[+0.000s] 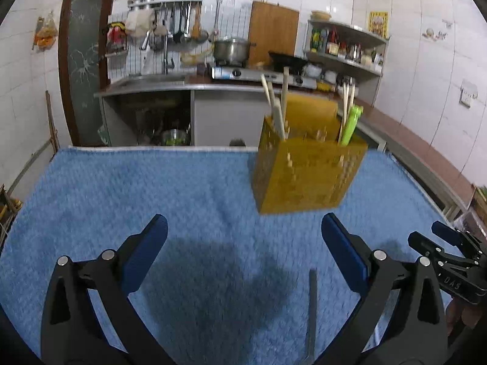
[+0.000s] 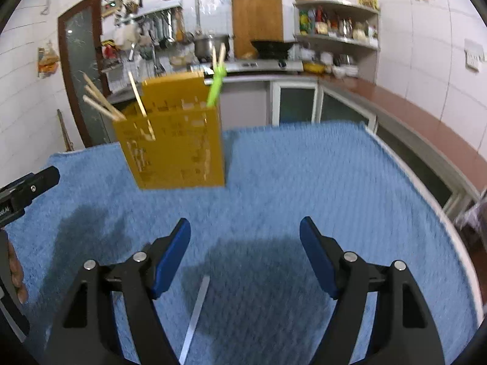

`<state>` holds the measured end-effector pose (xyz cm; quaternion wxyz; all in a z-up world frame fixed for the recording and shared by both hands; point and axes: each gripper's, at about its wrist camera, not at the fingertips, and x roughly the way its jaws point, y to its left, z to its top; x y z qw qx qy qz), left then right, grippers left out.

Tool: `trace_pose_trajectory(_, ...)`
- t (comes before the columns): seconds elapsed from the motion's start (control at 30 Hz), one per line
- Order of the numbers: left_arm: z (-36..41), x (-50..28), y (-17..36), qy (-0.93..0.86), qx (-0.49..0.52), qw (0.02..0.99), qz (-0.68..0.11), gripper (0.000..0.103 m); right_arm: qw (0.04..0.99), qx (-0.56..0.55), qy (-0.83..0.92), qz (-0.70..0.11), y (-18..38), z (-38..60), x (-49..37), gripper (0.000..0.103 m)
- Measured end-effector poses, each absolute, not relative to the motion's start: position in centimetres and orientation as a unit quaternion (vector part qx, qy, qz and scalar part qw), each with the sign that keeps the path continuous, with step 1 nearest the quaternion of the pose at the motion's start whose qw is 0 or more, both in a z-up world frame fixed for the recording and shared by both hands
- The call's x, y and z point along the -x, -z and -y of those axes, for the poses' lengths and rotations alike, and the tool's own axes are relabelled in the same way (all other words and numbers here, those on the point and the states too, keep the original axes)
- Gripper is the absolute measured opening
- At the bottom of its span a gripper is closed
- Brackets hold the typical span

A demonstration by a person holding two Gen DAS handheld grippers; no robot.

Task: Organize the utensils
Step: 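Close the left gripper on the dark spoon while the right gripper grasps the white plastic spoon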

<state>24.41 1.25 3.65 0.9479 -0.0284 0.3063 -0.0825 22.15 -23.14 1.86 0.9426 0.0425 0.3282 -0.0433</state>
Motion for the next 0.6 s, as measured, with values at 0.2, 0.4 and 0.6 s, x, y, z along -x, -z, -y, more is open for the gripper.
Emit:
trace_pose_trajectory(0.2, -1.2, -24.7, -1.2, 0.080, 0.019, 0.936, -0.343, 0.098, 0.924, -0.057, 0.052, -0.373, 2.0, 22.0, -21.8, 0.072)
trace_pose_trajectory(0.4, -1.2, -25.2, 0.3, 0.078, 0.016, 0.926, -0.370, 0.098, 0.908, -0.057, 0.043, -0.413, 4.3, 20.4, -22.1, 0.047)
trace_pose_trajectory(0.6, -0.5, -25.6, 1.1, 0.078, 0.005, 0.916, -0.394, 0.098, 0.898, -0.067, 0.036, -0.433, 5.1, 20.0, -22.5, 0.029)
